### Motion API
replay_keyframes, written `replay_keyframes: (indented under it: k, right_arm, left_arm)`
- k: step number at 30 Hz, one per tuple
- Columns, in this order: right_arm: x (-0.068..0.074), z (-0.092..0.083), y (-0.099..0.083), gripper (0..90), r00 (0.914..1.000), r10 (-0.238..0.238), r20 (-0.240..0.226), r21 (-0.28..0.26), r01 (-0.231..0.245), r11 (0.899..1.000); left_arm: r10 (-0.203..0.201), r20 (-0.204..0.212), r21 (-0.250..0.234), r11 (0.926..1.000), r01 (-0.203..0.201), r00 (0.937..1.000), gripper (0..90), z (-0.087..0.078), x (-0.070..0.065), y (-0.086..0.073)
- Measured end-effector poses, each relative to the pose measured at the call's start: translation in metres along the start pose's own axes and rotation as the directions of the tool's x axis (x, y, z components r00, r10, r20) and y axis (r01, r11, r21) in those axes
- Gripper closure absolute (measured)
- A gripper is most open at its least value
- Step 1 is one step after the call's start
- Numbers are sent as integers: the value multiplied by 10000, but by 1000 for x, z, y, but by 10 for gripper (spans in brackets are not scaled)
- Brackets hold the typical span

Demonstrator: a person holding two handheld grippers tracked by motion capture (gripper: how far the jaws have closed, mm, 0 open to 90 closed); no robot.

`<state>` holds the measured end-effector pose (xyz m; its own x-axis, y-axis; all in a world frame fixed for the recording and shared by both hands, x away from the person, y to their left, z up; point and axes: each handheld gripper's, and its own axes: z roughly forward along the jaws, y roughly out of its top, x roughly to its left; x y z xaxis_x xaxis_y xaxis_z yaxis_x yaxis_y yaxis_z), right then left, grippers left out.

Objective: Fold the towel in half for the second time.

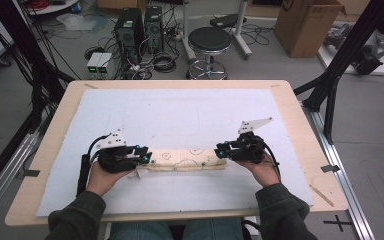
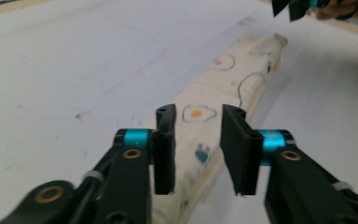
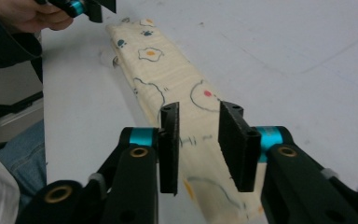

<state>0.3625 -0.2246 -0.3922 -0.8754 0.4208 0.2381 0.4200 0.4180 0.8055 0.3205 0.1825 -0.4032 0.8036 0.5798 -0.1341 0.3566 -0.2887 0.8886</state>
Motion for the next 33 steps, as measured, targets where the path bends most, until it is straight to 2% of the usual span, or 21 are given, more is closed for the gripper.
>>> replay_keyframes:
  k: [2, 4, 8, 10, 16, 24, 26, 30, 33]
  right_arm:
    - [2, 9, 6, 756, 9999, -74, -73, 64, 75, 10000]
    - [4, 18, 12, 811, 9997, -202, -138, 176, 204, 9996]
    - [8, 39, 20, 875, 9987, -301, -411, 480, 320, 9983]
    - [11, 49, 22, 878, 9979, -369, -523, 745, 408, 9964]
    - [19, 74, 24, 879, 9955, -684, -651, 1474, 774, 9860]
    - [21, 85, 17, 879, 9943, -883, -602, 2260, 998, 9690]
    - [22, 86, 15, 879, 9943, -897, -579, 2416, 1011, 9651]
    - [22, 86, 11, 870, 9938, -982, -524, 2621, 1086, 9589]
    - [21, 83, 8, 862, 9943, -951, -474, 2609, 1042, 9597]
  left_arm:
    - [-89, -133, 80, 9999, 90, 9999, 802, 8, 0, 2]
    - [-140, -125, 243, 9996, 143, 9998, 858, 17, 0, 4]
    - [-14, 176, 644, 9979, 2, 9998, 881, 32, -3, 8]
    - [71, 308, 898, 9959, -98, 9995, 881, 39, -5, 8]
    - [481, 484, 1826, 9816, -562, 9977, 886, 55, -12, 3]
    - [577, 550, 2564, 9640, -699, 9968, 886, 57, -16, -9]
    - [597, 552, 2502, 9655, -717, 9967, 886, 56, -16, -11]
    - [624, 525, 2624, 9621, -740, 9967, 886, 53, -17, -11]
    - [615, 489, 2681, 9607, -724, 9969, 886, 50, -16, -12]
